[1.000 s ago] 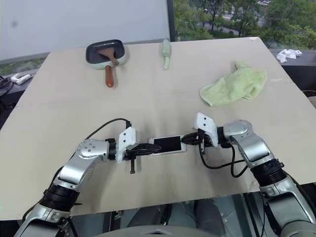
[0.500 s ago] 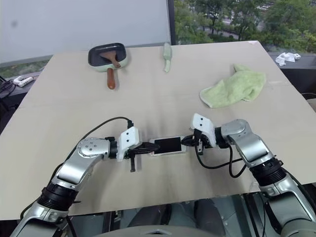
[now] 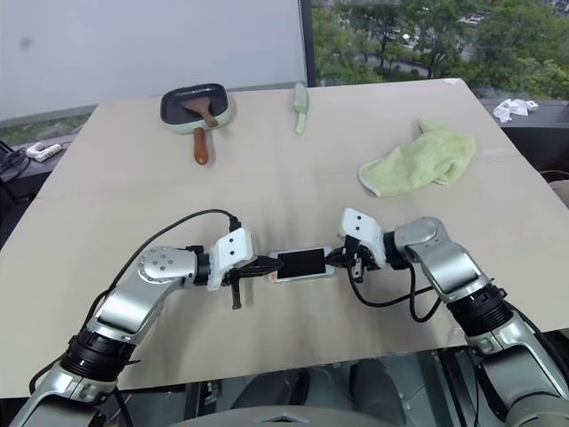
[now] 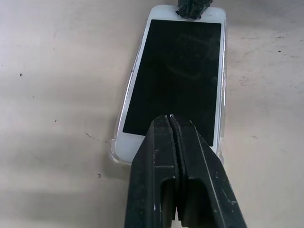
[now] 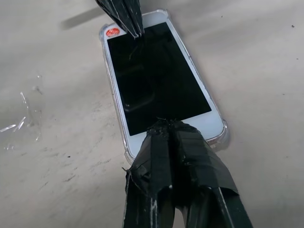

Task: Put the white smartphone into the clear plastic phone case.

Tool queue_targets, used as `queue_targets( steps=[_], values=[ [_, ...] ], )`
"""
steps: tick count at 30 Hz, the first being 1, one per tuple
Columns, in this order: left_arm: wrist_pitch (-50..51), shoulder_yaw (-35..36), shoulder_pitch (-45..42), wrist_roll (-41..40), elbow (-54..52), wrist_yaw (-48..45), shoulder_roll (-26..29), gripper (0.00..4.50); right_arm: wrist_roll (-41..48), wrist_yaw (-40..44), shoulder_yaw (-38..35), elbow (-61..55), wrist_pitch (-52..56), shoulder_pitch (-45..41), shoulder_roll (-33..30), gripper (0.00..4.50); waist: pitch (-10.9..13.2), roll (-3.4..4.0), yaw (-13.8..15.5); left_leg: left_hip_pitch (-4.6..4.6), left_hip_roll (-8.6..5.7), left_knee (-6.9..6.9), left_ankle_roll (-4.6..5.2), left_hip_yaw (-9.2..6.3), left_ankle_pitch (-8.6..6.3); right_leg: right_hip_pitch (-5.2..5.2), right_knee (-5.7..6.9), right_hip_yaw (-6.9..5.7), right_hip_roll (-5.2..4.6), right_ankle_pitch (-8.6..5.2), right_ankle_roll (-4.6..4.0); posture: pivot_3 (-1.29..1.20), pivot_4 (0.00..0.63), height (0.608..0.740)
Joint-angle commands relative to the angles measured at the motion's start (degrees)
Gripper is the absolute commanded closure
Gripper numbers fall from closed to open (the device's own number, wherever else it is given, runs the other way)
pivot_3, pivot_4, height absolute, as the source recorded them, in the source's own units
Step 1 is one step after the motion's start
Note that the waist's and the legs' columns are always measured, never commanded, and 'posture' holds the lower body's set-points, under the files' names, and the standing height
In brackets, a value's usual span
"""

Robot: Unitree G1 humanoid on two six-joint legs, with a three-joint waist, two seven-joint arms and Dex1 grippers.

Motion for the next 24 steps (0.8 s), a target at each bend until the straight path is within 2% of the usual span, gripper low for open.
queue_targets(
  steps=[1,8,24],
  values=[
    [2.4,-2.0,1.8,1.4,1.5,-0.1,0.9,4.50,-3.8,-0.5,6.1,3.3,4.4,1.4,-1.0,4.45,-0.1,0.00,0.0,0.03,0.00,-0.03,0.00,0.01,0.00,0.01,0.00,0.01,0.00,0.00,0.00,0.00,0.150,0.740],
    [3.1,-1.7,1.8,1.2,1.1,0.0,0.8,4.50,-5.4,-1.1,9.8,2.6,10.1,-0.9,-1.4,4.45,-0.1,0.03,0.0,0.72,0.03,-0.39,0.01,0.04,-0.01,0.65,-0.18,0.04,0.00,-0.05,0.02,0.00,0.150,0.740],
    [3.7,-1.7,1.7,0.8,0.9,0.4,0.3,4.50,-6.5,-1.8,13.7,1.8,14.2,-2.8,-2.2,4.45,-0.1,0.05,0.2,0.73,0.03,-0.44,0.01,-0.07,-0.02,0.74,-0.36,-0.05,0.01,-0.05,0.04,0.00,0.150,0.740]
  ],
)
